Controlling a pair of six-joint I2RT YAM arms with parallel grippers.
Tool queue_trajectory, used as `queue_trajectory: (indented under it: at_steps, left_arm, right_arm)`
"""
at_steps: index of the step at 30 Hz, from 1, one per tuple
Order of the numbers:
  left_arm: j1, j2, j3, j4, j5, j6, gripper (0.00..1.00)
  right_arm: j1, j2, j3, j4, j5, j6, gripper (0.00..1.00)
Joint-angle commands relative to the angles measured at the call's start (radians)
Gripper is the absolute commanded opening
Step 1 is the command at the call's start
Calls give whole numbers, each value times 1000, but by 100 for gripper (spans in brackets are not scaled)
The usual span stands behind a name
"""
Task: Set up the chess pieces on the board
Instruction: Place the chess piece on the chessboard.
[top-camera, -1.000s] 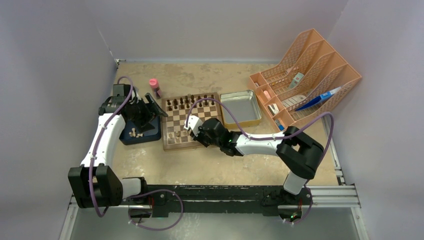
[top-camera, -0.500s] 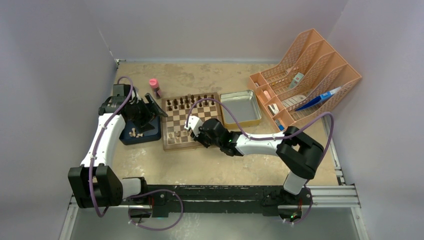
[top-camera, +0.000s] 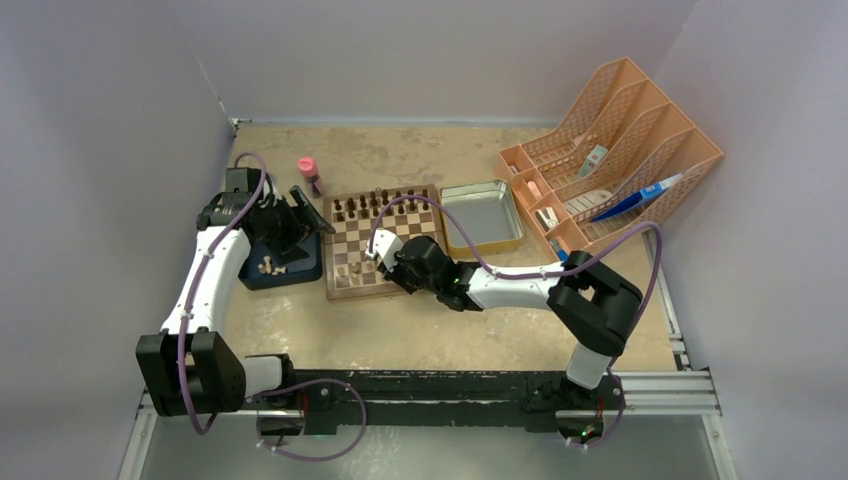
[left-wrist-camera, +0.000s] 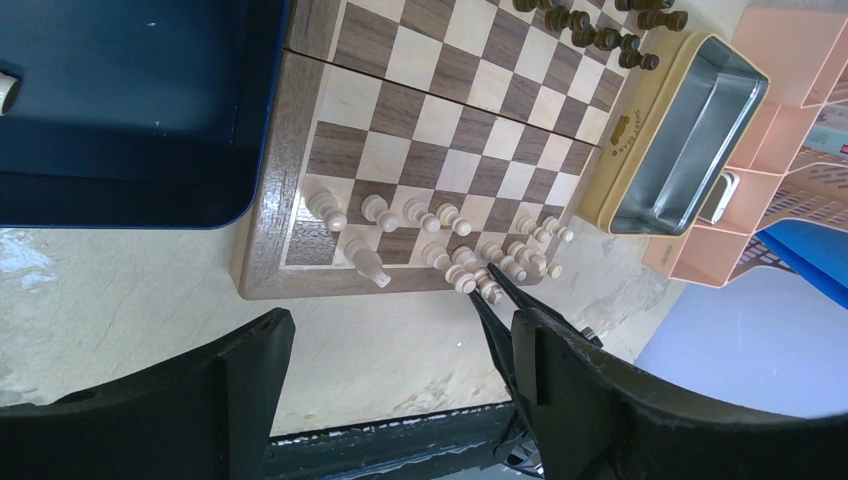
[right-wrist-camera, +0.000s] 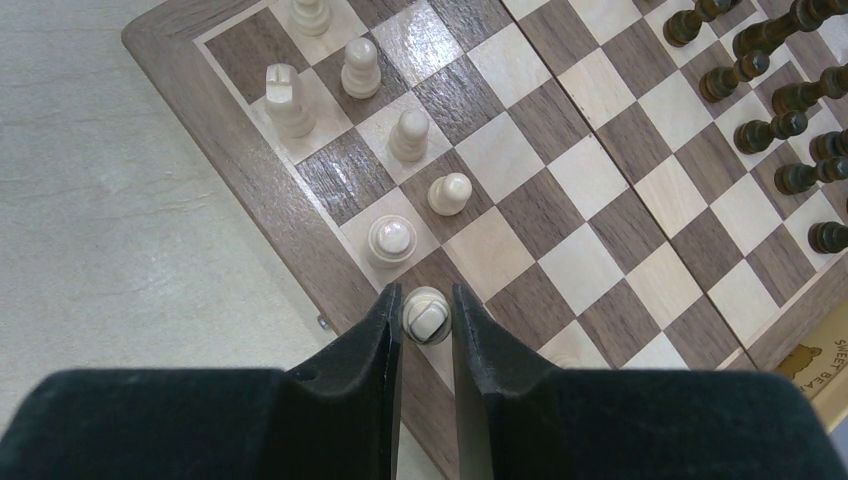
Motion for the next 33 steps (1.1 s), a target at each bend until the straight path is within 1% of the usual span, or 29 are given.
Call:
queue_trajectory:
  at_steps: [1, 10, 13, 18, 28, 33]
  left_arm:
    - [-6, -10, 40, 7, -10, 16, 79]
    - [-7, -4, 42, 11, -8, 16, 79]
    - [-7, -2, 42, 11, -6, 16, 79]
    - [-9, -2, 39, 12, -4, 14, 79]
    - [-9, -1, 36, 13, -3, 16, 79]
    - [-11, 1, 50, -20, -77, -26, 78]
  right_arm:
    - [5, 7, 26, 10, 23, 8, 23]
    - [5, 13, 31, 18, 28, 13, 22]
    - [5, 13, 32, 16, 30, 10, 24]
    - [4, 9, 38, 15, 35, 7, 33]
    - [5, 0, 68, 5, 49, -1, 44]
    - [3, -14, 105, -24, 83, -10, 51]
